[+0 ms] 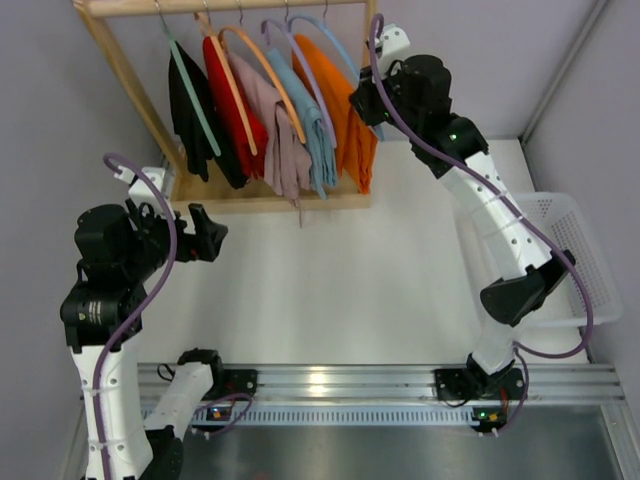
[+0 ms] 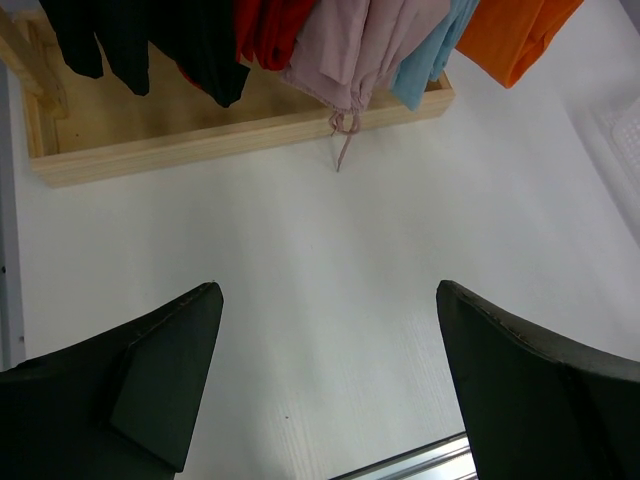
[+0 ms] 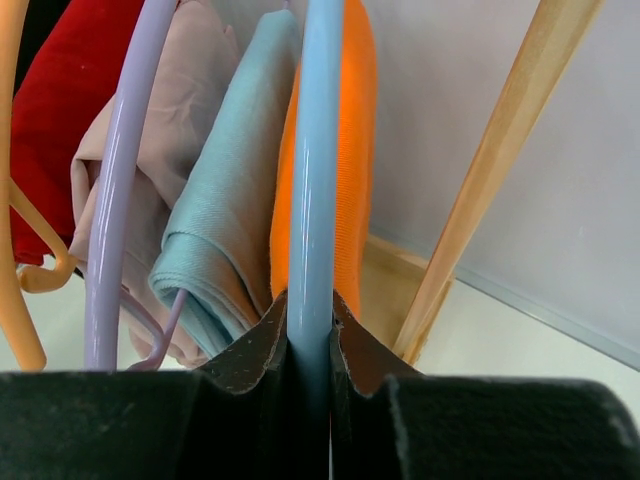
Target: Remove the trousers from the hanger
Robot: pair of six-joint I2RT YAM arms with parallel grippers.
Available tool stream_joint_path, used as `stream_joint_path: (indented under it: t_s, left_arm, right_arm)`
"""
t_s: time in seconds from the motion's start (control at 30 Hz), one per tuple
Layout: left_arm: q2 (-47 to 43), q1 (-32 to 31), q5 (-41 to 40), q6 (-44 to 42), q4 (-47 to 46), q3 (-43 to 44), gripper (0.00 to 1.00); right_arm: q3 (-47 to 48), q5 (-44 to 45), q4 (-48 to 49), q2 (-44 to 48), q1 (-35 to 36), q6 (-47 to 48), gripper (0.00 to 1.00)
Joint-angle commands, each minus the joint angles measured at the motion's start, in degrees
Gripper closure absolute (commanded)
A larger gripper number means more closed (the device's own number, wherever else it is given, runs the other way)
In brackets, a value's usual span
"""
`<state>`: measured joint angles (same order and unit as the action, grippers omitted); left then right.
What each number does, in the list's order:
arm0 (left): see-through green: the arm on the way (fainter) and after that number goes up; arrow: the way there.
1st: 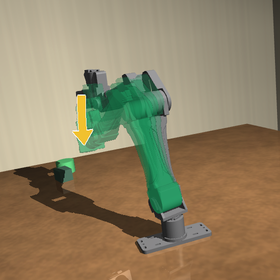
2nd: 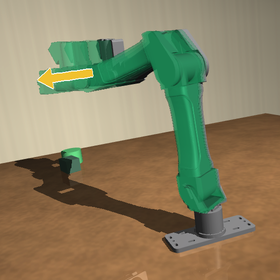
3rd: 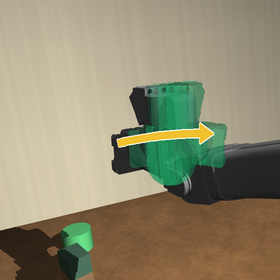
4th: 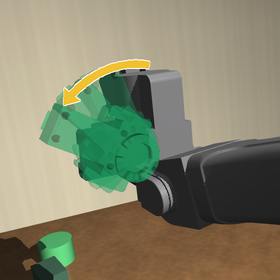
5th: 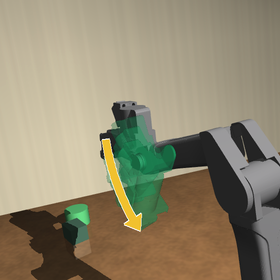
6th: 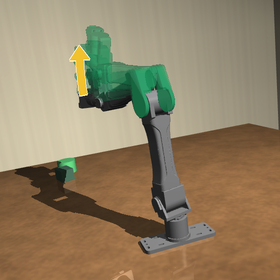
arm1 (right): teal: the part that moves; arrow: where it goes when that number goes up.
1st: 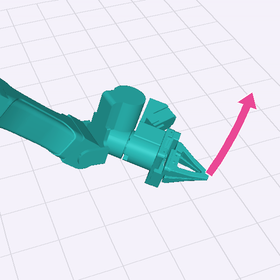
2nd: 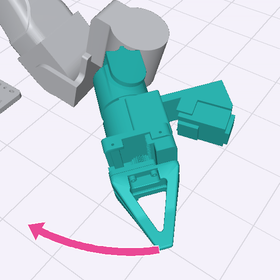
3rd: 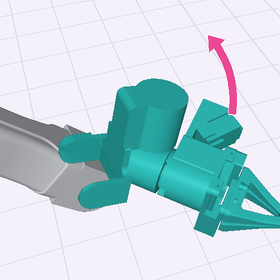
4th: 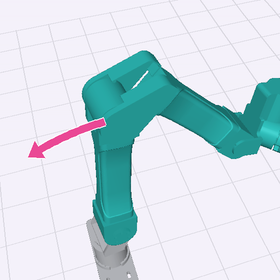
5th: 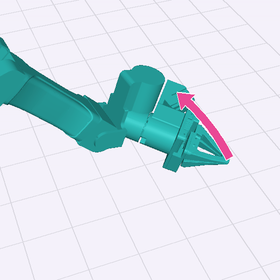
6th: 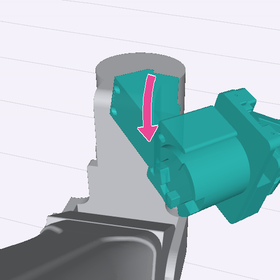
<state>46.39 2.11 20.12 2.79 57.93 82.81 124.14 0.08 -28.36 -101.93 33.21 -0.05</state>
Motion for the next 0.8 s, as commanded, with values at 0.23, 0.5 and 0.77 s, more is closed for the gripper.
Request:
stream_joint_path:
  t_s: [0.23,0.5,0.77]
  left_arm:
    - [0.63,0.18,0.71,2.84,-3.00,1.22,0.07]
    - [1.16,0.18,3.52,3.80,-4.05,3.06,0.06]
    - [4.06,0.18,18.36,10.21,-11.16,7.19,0.09]
  right_arm:
    - [6.03,-0.25,21.94,9.73,-0.16,0.41,1.00]
    - [3.14,1.42,22.30,13.67,-0.16,0.93,1.00]
    - [-7.41,1.94,19.40,22.82,-0.16,1.46,1.00]
